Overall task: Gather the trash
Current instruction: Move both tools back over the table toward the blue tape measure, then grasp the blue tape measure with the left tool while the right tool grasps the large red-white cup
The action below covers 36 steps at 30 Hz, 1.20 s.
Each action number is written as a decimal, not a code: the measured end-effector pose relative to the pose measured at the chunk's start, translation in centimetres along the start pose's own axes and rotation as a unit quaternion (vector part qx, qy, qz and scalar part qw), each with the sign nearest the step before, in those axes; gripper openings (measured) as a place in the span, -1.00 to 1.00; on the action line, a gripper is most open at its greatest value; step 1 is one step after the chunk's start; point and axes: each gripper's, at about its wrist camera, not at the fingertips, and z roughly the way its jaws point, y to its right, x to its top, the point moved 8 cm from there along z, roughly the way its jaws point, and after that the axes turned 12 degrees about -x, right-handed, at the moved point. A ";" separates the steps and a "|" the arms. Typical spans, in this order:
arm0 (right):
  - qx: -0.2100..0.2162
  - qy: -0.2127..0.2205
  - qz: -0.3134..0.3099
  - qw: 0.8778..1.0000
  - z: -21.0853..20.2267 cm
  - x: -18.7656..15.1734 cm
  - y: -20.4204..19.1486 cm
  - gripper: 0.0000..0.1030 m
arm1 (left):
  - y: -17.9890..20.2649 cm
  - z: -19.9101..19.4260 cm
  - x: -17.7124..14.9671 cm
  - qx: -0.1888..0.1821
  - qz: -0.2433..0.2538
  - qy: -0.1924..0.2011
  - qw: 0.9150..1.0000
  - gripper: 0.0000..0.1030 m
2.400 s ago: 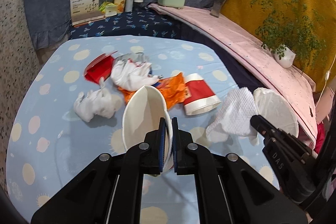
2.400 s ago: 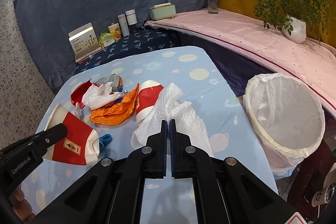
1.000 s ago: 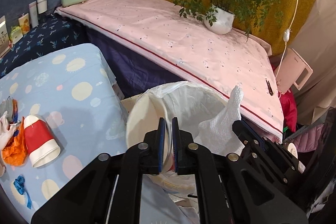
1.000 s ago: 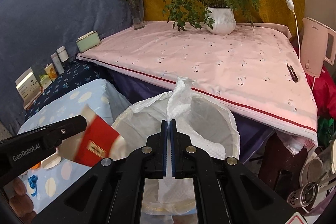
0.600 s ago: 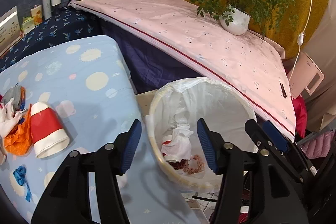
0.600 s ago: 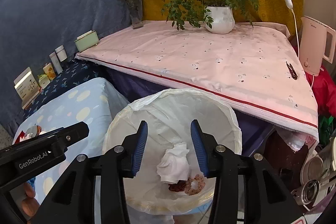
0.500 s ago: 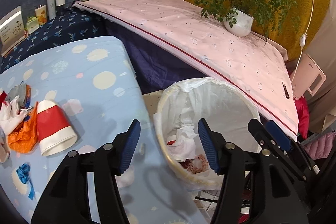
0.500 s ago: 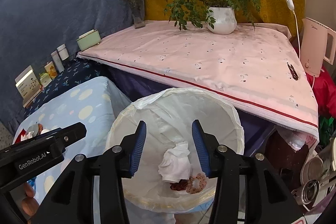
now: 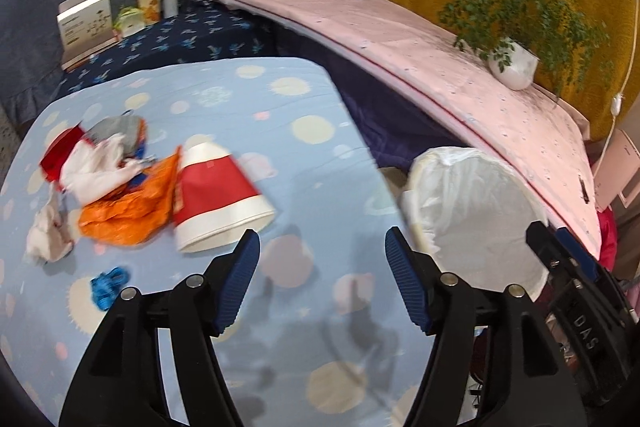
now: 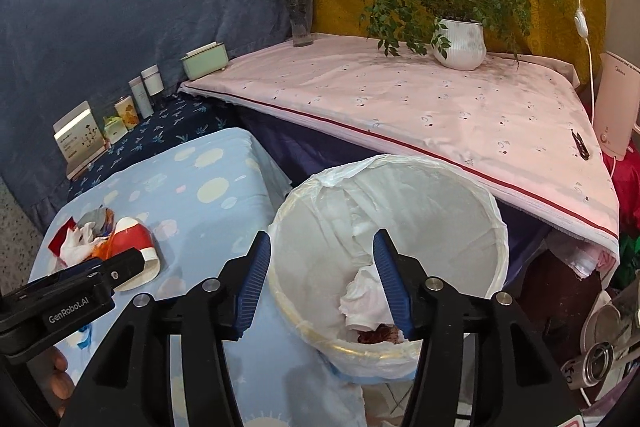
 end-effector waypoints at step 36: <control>0.072 -0.047 -0.101 0.991 -1.8 -7.4 -14.8 0.02 | -17.5 -2.9 -7.1 0.110 -0.074 -0.024 0.991 0.29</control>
